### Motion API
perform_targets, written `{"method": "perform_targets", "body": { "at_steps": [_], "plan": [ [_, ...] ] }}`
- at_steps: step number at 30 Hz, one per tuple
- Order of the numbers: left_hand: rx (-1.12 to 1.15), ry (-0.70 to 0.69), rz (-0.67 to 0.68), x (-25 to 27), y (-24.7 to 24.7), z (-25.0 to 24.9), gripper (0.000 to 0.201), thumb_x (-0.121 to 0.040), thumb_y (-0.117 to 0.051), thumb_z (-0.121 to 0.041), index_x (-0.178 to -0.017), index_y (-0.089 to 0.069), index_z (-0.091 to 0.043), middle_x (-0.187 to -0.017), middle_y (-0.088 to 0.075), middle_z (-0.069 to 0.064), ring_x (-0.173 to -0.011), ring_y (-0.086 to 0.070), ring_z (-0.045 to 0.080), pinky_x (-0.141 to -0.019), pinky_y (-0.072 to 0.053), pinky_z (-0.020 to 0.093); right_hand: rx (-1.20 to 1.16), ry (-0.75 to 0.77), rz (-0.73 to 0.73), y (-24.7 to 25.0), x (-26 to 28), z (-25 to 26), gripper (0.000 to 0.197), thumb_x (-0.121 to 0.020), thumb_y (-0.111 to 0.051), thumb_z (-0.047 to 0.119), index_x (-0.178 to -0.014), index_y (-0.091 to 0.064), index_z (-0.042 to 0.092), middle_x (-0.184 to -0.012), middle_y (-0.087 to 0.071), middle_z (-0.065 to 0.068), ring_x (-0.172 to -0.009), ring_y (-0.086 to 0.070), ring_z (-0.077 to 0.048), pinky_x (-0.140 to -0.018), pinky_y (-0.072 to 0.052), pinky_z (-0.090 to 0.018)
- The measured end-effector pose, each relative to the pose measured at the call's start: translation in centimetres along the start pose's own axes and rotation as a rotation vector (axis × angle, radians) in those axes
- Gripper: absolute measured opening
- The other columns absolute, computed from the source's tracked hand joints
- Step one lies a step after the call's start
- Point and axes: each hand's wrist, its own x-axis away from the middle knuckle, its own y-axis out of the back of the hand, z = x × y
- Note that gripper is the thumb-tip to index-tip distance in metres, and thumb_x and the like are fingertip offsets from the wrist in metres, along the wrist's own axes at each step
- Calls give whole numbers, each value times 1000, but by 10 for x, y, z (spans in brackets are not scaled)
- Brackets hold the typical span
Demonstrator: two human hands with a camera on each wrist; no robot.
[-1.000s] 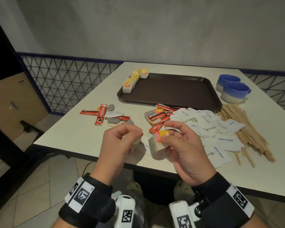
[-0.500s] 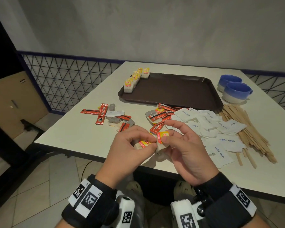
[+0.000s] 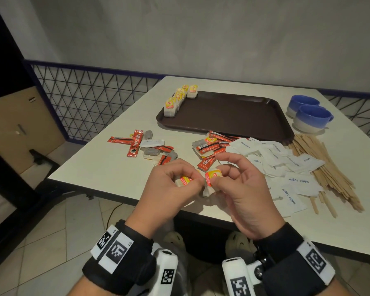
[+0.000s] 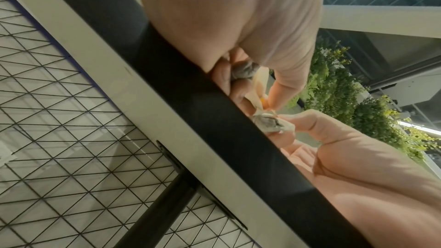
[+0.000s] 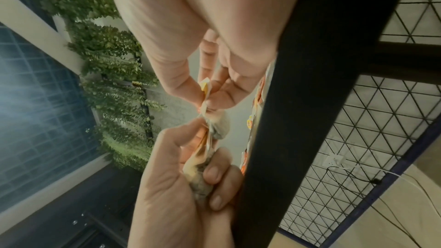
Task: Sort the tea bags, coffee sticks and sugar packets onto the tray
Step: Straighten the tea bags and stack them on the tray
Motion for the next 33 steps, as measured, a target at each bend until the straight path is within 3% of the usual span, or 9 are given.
{"method": "perform_targets", "body": {
  "at_steps": [3, 8, 14, 18, 21, 26, 28, 30, 33],
  "plan": [
    [21, 8, 4, 2, -1, -2, 31, -82, -78, -2, -66, -76, -28, -82, -71, -13, -89, -67, 8, -72, -51, 14, 44, 36, -25, -1, 0, -2, 45, -82, -59, -25, -112, -66, 8, -89, -66, -19, -80, -67, -27, -72, -61, -42],
    [12, 15, 2, 2, -2, 0, 28, -83, -78, -4, -67, -75, -27, -83, -71, -13, -91, -67, 9, -71, -50, 13, 111, 93, -48, -2, 0, -6, 43, -82, -62, -24, -108, -66, 10, -83, -65, -15, -77, -66, -23, -73, -61, -39],
    [28, 14, 6, 0, 0, 1, 31, -86, -75, -6, -67, -75, -30, -86, -71, -12, -92, -66, 8, -74, -50, 15, 46, 64, -21, 0, -1, -4, 44, -83, -59, -25, -110, -65, 8, -90, -64, -21, -82, -67, -27, -74, -61, -43],
    [123, 67, -39, -4, 1, 2, 19, -94, -71, -22, -78, -80, -28, -92, -74, -7, -89, -63, 11, -72, -45, 26, -44, -26, 60, 7, -3, -1, 46, -82, -57, -25, -112, -67, 9, -92, -65, -18, -84, -64, -27, -73, -52, -42],
    [115, 62, 40, -5, 0, -1, 19, -87, -64, -31, -79, -80, -28, -94, -74, -4, -97, -66, 16, -84, -48, 35, -70, -53, 130, 8, -4, -1, 47, -82, -55, -26, -117, -64, 4, -85, -66, -14, -79, -63, -25, -73, -51, -39],
    [88, 59, 148, -5, 0, -3, 22, -81, -61, -39, -74, -77, -26, -89, -71, -2, -91, -63, 18, -81, -47, 43, -30, -33, 123, 8, -5, -4, 45, -82, -57, -26, -119, -62, 0, -84, -64, -13, -74, -61, -22, -69, -52, -35],
    [94, 69, 142, -4, 1, -1, 23, -78, -64, -39, -69, -74, -20, -85, -69, 0, -83, -59, 14, -72, -43, 37, 5, -8, 99, 7, -5, -6, 46, -76, -64, -22, -115, -65, 1, -84, -63, -12, -75, -60, -21, -69, -52, -34],
    [84, 57, 138, -3, 2, 0, 18, -79, -68, -29, -69, -73, -16, -84, -69, 0, -77, -58, 10, -70, -42, 28, 51, 19, 92, 6, -4, -8, 48, -68, -67, -13, -114, -66, 3, -84, -61, -11, -76, -59, -19, -66, -53, -29],
    [80, 24, 158, -3, 3, 1, 14, -80, -72, -20, -66, -74, -19, -82, -70, -4, -78, -63, 7, -70, -48, 18, 126, 54, 104, 5, -2, -10, 45, -74, -69, -20, -113, -67, 3, -85, -60, -11, -80, -58, -21, -68, -54, -28]
  ]
}}
